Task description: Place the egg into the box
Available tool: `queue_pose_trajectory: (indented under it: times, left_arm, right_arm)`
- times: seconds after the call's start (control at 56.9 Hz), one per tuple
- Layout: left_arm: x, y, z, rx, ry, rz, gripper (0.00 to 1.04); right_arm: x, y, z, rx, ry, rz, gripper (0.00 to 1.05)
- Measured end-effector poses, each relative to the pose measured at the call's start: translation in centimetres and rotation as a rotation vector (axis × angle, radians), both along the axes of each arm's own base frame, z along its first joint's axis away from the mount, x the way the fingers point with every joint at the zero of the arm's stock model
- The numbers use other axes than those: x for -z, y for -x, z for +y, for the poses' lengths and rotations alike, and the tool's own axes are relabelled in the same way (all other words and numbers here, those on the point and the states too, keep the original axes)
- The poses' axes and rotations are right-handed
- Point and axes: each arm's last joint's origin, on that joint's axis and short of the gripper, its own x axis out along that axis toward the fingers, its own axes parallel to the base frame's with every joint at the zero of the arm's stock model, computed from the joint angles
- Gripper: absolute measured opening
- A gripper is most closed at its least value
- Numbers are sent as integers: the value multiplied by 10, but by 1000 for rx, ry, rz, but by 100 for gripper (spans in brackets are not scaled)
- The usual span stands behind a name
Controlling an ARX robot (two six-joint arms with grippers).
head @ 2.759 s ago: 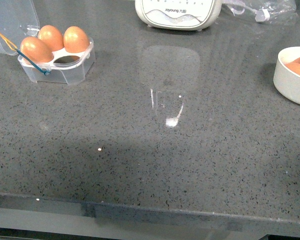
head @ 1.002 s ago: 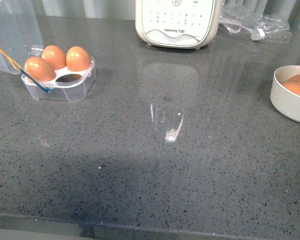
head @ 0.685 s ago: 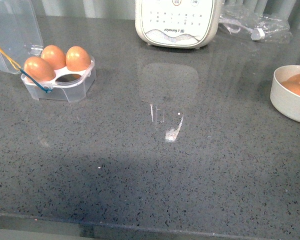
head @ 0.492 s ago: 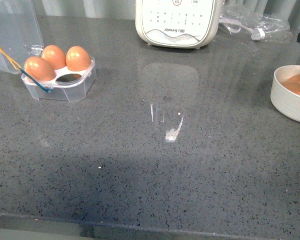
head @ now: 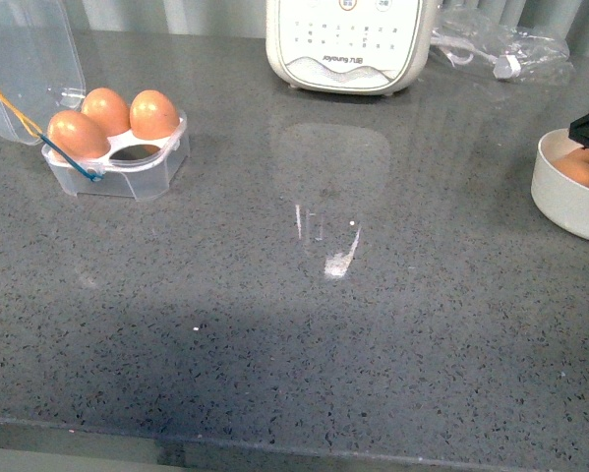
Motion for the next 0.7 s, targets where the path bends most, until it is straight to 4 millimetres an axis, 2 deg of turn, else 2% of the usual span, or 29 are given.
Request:
queue_pose_trajectory:
  times: [0.264, 0.703]
  left_arm:
    - [0, 0, 0, 0, 0, 0, 98]
    - [0, 0, 0, 0, 0, 0, 98]
  right_arm:
    - [3, 0, -9, 25, -2, 12, 97]
    - [8, -1, -9, 24, -1, 29, 97]
